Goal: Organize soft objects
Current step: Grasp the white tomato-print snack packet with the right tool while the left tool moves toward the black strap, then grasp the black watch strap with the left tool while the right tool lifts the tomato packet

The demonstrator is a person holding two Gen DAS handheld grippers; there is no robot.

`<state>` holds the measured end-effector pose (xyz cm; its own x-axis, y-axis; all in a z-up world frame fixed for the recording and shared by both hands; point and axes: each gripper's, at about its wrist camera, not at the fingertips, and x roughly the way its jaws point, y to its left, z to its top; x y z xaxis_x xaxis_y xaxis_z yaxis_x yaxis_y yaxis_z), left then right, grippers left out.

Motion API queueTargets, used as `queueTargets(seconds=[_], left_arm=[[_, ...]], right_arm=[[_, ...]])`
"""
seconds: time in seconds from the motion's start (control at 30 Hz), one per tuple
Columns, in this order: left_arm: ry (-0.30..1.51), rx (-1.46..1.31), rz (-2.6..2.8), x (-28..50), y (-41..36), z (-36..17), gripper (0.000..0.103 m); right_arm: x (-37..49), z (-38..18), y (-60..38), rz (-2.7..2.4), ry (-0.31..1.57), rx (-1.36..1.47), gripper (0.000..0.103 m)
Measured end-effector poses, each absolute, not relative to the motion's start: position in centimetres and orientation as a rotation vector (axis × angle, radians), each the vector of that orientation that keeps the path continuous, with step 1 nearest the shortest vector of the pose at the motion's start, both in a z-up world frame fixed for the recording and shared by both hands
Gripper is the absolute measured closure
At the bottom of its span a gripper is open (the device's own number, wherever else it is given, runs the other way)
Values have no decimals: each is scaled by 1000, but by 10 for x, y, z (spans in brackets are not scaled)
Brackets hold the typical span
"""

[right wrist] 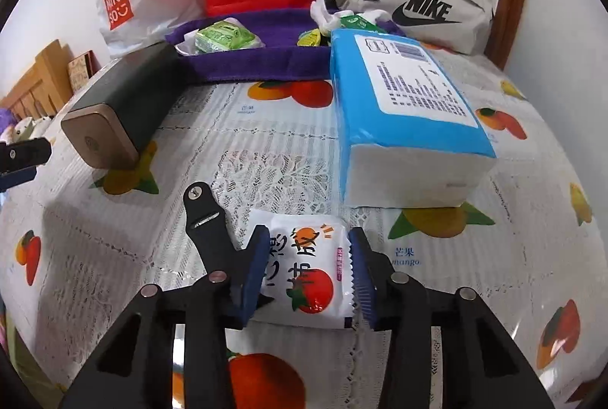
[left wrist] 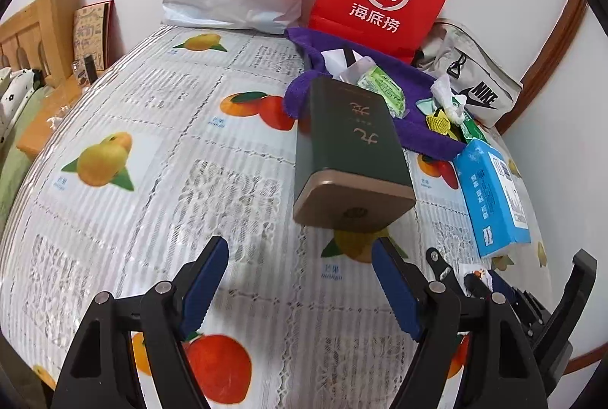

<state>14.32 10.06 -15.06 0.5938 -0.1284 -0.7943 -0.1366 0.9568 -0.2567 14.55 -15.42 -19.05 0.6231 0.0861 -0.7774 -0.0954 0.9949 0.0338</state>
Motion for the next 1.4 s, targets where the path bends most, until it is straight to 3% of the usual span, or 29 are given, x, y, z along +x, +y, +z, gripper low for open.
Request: queueTargets(seconds=[0.03, 0.07, 0.27, 0.43, 0.7, 0.8, 0.97, 1.07, 1.13, 1.2, 1.3, 1.4], left_arm=[[938, -308, 7, 140, 101, -150, 27], [938, -309, 8, 138, 101, -150, 27], [935, -306, 9, 126, 97, -145, 27], [935, -298, 9, 121, 92, -143, 27], [943, -276, -9, 120, 80, -141, 27], [946, -274, -12, 120, 80, -142, 27], [954, -292, -9, 122, 83, -147, 27], [961, -294, -9, 122, 83, -150, 27], [961, -292, -15, 121, 81, -150, 27], [962, -288, -16, 120, 80, -151, 27], [969, -285, -21, 119, 77, -152, 27], [979, -264, -30, 118, 71, -156, 27]], right_arm=[[146, -190, -157, 105, 892, 1, 73], [145, -188, -162, 118, 890, 16, 86], [142, -186, -179, 176, 910, 85, 90], [131, -186, -187, 199, 935, 104, 78], [125, -190, -164, 225, 922, 36, 48], [126, -192, -150, 203, 916, -42, 42], [120, -194, -139, 233, 909, -84, 41], [114, -194, -137, 256, 895, -114, 47], [111, -193, -138, 264, 895, -114, 58], [105, -192, -136, 311, 887, -113, 84], [99, -192, -129, 329, 866, -155, 95], [99, -192, -134, 371, 866, -97, 98]])
